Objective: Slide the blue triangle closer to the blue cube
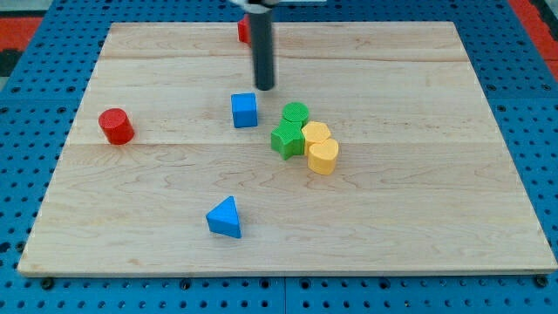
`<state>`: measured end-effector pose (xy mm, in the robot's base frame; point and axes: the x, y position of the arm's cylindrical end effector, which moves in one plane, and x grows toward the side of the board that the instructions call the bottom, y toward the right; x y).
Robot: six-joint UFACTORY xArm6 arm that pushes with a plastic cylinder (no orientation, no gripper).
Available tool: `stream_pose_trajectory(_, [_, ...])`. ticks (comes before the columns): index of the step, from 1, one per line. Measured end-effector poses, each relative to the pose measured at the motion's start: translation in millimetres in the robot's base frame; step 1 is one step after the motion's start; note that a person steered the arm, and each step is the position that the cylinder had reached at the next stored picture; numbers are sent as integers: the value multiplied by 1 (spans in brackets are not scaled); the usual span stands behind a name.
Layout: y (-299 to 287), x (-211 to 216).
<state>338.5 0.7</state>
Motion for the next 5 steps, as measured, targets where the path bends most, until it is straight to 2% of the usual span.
stream_pose_trajectory(1, [-16, 41])
stream_pose_trajectory(2, [-104, 44])
stream_pose_trajectory(3, [-159, 56])
stream_pose_trajectory(4, [-102, 68])
stream_pose_trajectory(5, [-97, 130])
